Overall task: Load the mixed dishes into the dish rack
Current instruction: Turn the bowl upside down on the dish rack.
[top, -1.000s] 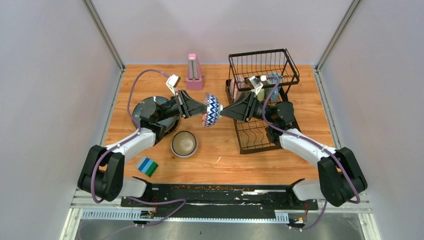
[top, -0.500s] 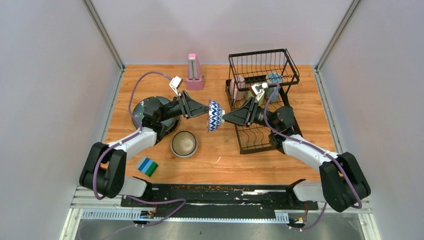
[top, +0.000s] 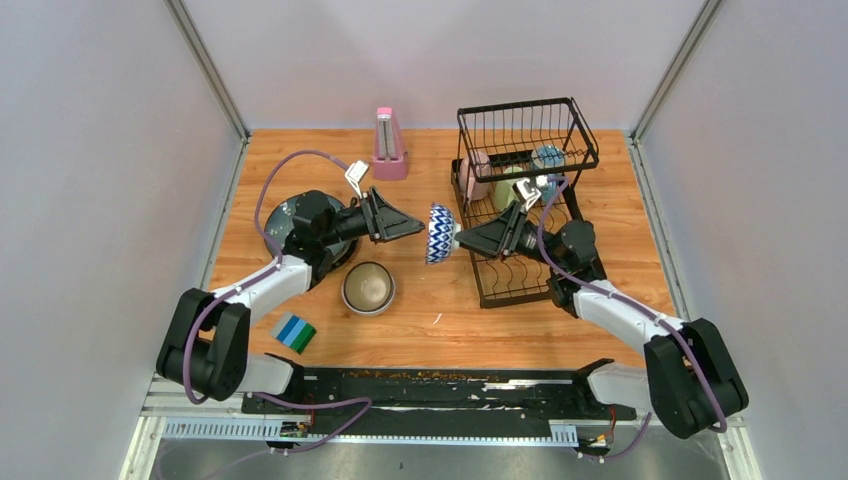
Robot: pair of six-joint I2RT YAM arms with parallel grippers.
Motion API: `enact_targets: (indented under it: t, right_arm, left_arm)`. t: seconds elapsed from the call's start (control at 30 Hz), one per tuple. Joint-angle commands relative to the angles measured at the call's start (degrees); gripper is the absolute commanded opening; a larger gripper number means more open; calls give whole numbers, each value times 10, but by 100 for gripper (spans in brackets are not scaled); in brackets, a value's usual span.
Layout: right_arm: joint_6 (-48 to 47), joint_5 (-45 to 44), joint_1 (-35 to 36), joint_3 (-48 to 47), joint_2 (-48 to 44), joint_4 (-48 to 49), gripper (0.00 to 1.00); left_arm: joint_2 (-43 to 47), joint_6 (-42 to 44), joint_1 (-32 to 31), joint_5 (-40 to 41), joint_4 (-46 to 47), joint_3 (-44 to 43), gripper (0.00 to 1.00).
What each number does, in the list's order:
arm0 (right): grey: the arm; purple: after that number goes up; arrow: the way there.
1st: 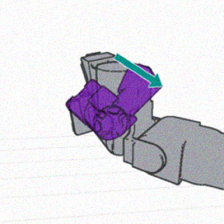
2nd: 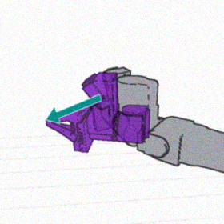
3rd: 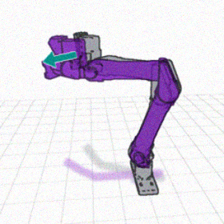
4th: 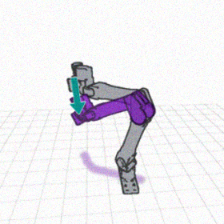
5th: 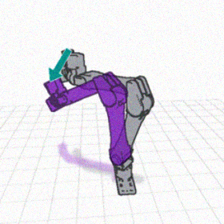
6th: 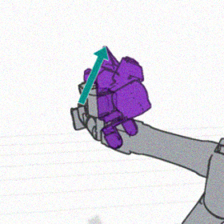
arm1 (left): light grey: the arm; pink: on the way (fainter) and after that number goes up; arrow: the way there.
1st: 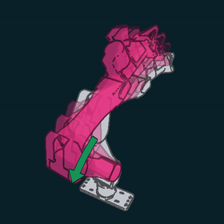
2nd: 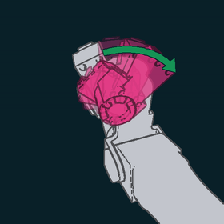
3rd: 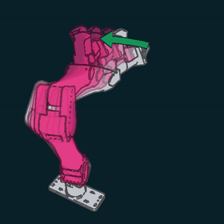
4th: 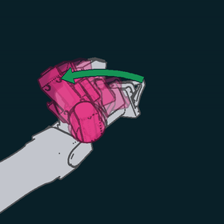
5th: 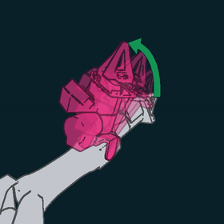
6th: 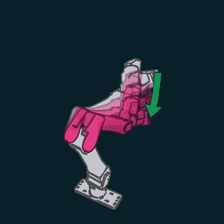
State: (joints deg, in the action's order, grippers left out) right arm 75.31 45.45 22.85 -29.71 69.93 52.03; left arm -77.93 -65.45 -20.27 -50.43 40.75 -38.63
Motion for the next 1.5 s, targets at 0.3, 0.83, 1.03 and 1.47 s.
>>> enact_targets:
  t: [0.3,0.83,1.03,1.47]
  right_arm:
    - [-54,-24,-94,44,-137,-134,20]
    - [-228,-115,-173,-5,-265,-483,17]
    - [-290,-163,-201,-41,-257,-578,17]
    - [-411,-315,-221,-150,-158,-748,15]
  left_arm:
    - [38,95,0,21,-117,-36,63]
    - [44,126,0,22,-156,-45,63]
    - [52,139,0,23,-177,-47,63]
    - [73,208,0,48,-271,-64,63]
